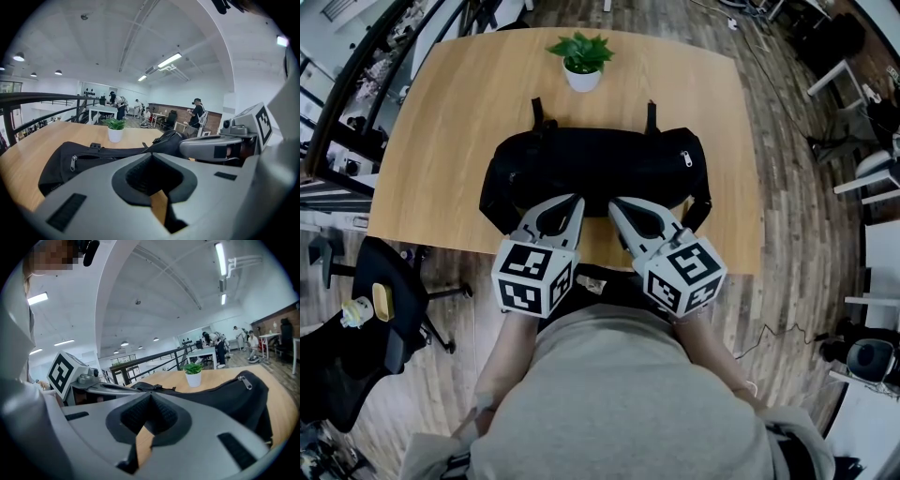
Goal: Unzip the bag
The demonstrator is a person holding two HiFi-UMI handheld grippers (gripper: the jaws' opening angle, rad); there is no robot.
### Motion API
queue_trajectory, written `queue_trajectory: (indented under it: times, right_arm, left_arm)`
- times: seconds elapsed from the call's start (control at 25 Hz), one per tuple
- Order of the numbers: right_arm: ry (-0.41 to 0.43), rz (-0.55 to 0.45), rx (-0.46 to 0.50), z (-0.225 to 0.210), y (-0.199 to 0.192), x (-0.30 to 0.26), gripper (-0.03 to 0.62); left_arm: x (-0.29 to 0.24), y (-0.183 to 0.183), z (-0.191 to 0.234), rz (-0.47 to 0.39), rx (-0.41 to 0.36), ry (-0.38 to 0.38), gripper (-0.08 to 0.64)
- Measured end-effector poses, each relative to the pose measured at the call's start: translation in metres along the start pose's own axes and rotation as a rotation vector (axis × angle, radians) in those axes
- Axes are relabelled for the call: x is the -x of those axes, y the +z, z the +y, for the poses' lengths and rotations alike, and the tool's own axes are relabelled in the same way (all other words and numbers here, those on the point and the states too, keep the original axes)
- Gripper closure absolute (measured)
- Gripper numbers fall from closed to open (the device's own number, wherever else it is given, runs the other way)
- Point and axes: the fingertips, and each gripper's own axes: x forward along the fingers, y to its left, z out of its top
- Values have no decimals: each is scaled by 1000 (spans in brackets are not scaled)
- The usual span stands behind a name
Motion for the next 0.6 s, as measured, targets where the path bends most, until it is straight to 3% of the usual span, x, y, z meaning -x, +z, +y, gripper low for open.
queue_trajectory:
  times: [0.6]
  right_arm:
    - [-15,-5,-19,-4,-3,-2,588]
  left_arm:
    - [-1,-6,-5,20,10,-8,537]
